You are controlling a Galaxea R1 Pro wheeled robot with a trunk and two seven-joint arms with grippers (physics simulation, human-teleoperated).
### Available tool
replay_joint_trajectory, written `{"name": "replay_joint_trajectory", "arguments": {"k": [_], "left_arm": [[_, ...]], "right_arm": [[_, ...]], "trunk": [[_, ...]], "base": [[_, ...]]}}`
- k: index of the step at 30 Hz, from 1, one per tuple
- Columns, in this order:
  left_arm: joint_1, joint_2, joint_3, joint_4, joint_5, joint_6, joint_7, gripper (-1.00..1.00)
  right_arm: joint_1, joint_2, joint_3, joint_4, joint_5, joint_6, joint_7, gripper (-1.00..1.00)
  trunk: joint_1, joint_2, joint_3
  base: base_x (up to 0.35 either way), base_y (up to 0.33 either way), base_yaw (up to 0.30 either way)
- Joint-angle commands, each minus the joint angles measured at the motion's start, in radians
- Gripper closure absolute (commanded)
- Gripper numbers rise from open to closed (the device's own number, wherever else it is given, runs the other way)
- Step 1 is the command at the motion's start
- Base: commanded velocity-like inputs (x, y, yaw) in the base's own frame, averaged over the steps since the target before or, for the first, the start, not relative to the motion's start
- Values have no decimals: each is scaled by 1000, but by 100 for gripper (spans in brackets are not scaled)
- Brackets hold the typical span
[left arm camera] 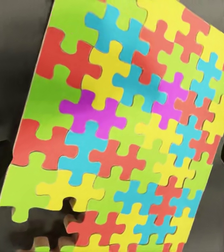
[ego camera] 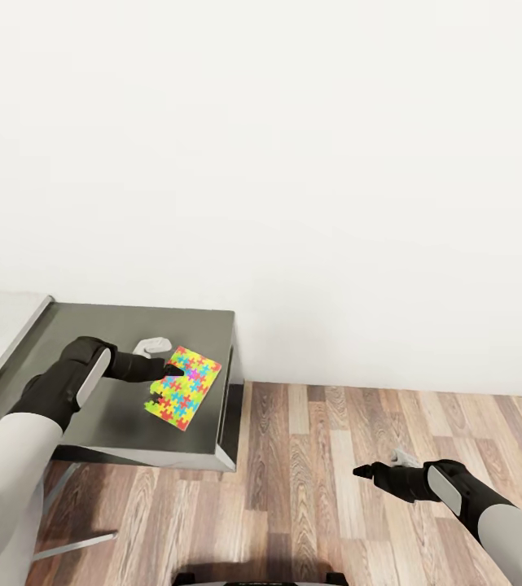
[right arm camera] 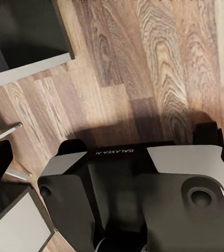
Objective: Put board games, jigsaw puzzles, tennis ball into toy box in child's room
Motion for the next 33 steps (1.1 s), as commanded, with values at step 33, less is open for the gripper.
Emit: {"name": "replay_joint_trajectory", "arguments": {"k": [33], "left_arm": [[-1, 2, 0, -1, 9, 6, 2, -100]], "right_arm": [[-1, -1, 3, -1, -2, 4, 2, -100]], "trunk": [[1, -2, 1]], "base": [[-15, -22, -14]]}}
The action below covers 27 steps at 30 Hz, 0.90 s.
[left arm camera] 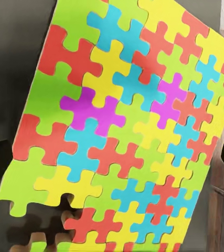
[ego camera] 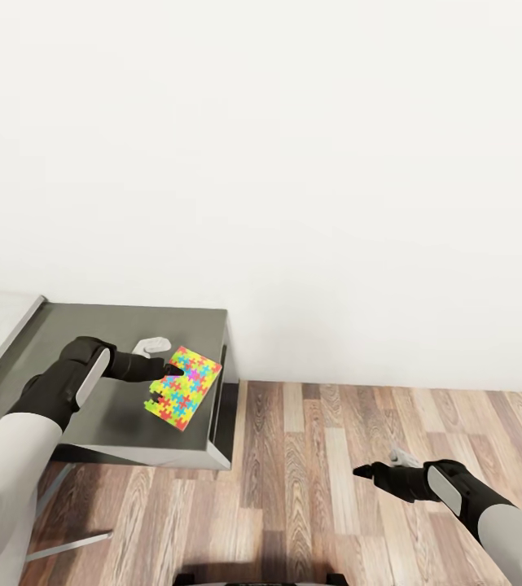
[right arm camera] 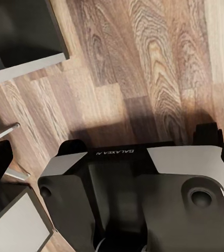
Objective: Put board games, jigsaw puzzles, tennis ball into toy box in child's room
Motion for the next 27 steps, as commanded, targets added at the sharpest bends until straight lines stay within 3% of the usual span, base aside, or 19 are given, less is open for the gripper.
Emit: {"name": "replay_joint_trajectory", "arguments": {"k": [1, 27], "left_arm": [[-1, 1, -4, -1, 9, 6, 4, -100], [-1, 1, -2, -1, 8, 6, 4, -100]], "right_arm": [[-1, -1, 3, -1, -2, 4, 2, -100], [-1, -1, 3, -1, -2, 4, 2, -100]], "trunk": [[0, -2, -1], [0, -2, 9]], "base": [[-62, 0, -71], [-33, 0, -63]]}}
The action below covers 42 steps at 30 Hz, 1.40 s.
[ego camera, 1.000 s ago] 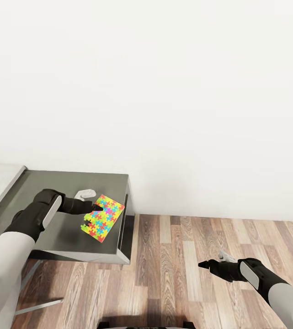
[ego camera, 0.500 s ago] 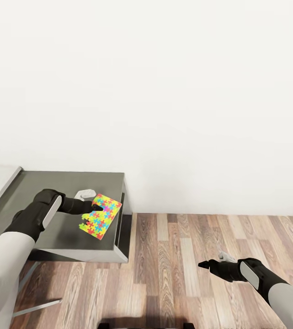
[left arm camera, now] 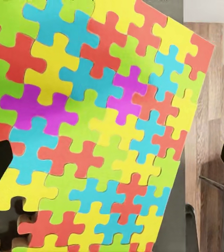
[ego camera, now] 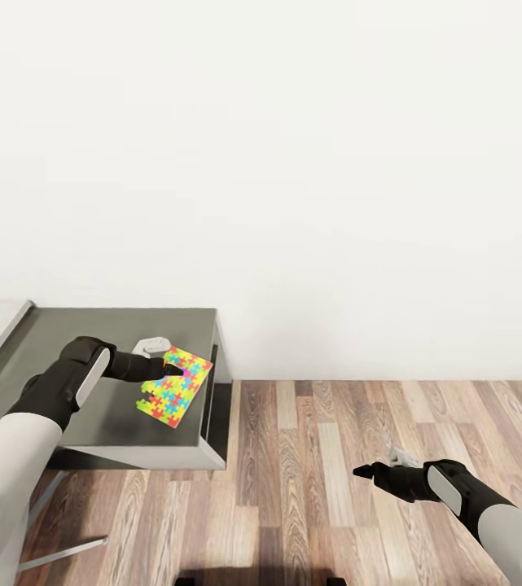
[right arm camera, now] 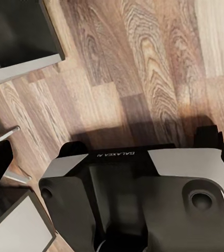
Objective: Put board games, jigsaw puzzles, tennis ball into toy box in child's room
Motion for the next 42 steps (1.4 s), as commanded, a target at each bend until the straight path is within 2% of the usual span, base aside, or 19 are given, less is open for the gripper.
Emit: {"name": "replay_joint_trajectory", "arguments": {"k": [1, 30, 33, 38, 42], "left_arm": [[-1, 1, -3, 0, 9, 6, 4, -100], [0, 13, 2, -38, 18, 7, -9, -100], [0, 20, 3, -40, 17, 7, -45, -100], [1, 51, 3, -41, 16, 4, -141, -100], [1, 60, 6, -41, 13, 3, -165, -100]], "right_arm": [[-1, -1, 3, -1, -2, 4, 2, -100], [-1, -1, 3, -1, -2, 4, 2, -100], [-1, -1, 3, -1, -2, 4, 2, -100], [-1, -2, 3, -1, -2, 4, 2, -100], [-1, -1, 4, -1, -2, 4, 2, -100]], "trunk": [[1, -2, -1], [1, -2, 10], [1, -2, 11], [1, -2, 13], [1, -2, 15]], "base": [[-6, 0, -61], [-12, 13, -10], [0, 0, 0], [0, 0, 0], [0, 0, 0]]}}
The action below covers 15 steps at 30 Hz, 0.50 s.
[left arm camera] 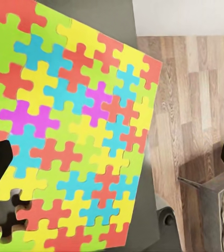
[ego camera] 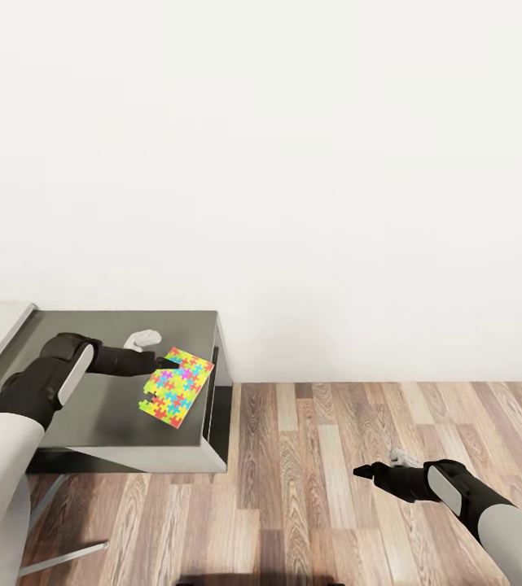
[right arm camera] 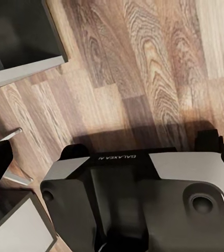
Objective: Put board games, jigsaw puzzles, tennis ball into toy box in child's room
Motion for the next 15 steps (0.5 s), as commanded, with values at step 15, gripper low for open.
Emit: {"name": "replay_joint_trajectory", "arguments": {"k": [15], "left_arm": [[-1, 18, 10, -1, 4, 5, 0, -100]], "right_arm": [[-1, 0, 3, -1, -2, 4, 2, -100]], "trunk": [[1, -2, 4]], "base": [[0, 13, 0]]}}
